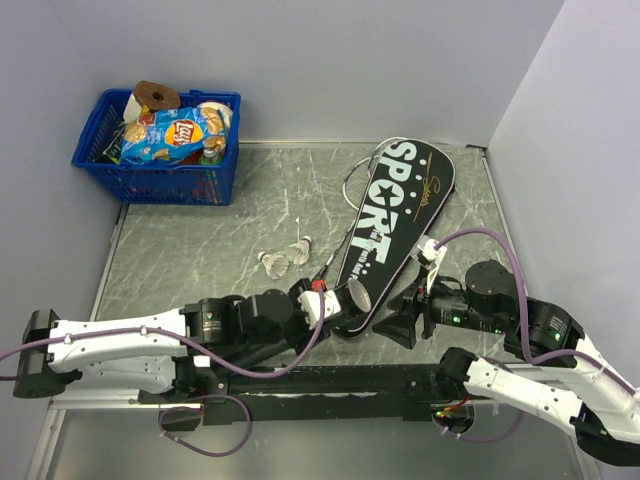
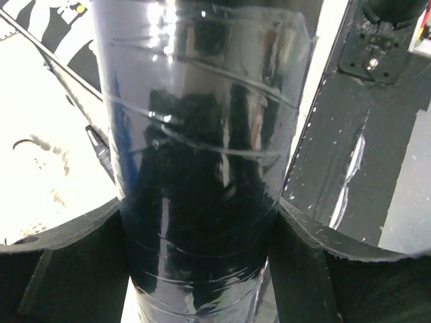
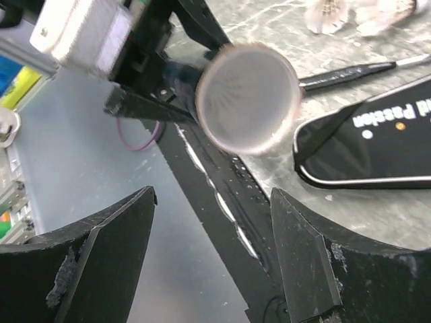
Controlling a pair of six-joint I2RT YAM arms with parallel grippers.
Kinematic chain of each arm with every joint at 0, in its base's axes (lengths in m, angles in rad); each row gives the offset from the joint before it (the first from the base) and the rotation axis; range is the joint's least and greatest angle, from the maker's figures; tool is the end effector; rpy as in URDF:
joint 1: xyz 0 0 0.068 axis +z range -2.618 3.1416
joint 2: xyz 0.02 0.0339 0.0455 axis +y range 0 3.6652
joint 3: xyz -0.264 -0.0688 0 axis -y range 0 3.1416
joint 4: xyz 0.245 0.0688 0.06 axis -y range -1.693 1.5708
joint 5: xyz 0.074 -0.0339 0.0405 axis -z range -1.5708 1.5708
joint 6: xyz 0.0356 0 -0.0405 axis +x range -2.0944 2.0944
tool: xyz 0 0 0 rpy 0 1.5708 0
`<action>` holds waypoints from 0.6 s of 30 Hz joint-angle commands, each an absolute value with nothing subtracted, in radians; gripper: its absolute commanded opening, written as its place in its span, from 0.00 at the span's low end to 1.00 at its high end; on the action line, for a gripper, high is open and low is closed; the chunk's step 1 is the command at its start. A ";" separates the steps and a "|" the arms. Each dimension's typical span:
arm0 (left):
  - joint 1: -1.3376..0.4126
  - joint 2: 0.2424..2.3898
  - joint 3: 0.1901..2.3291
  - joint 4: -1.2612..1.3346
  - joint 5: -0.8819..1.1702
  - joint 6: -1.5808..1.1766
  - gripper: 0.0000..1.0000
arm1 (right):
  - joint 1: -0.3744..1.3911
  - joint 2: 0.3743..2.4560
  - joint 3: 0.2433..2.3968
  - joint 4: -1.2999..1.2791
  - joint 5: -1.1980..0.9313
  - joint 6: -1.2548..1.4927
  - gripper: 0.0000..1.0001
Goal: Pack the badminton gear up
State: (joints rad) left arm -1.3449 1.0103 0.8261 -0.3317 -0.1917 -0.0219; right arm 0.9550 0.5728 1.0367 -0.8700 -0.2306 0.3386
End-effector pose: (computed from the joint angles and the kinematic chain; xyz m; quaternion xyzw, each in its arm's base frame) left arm 0.0573 -0.2190 0.2975 0.4904 0.7083 -0.2522 0.4407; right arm 0.0455 0.0783 0.3769 -0.3120 0.7713 0.4059 0.3781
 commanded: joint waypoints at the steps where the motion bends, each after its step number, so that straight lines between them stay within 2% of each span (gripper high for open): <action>1: -1.402 0.985 0.766 -0.305 -0.261 -0.129 0.30 | 0.953 0.578 1.025 -0.790 -0.302 0.328 0.76; 18: -1.483 0.988 0.753 -0.339 -0.293 -0.135 0.29 | 0.953 0.715 0.974 -0.629 -0.359 0.319 0.70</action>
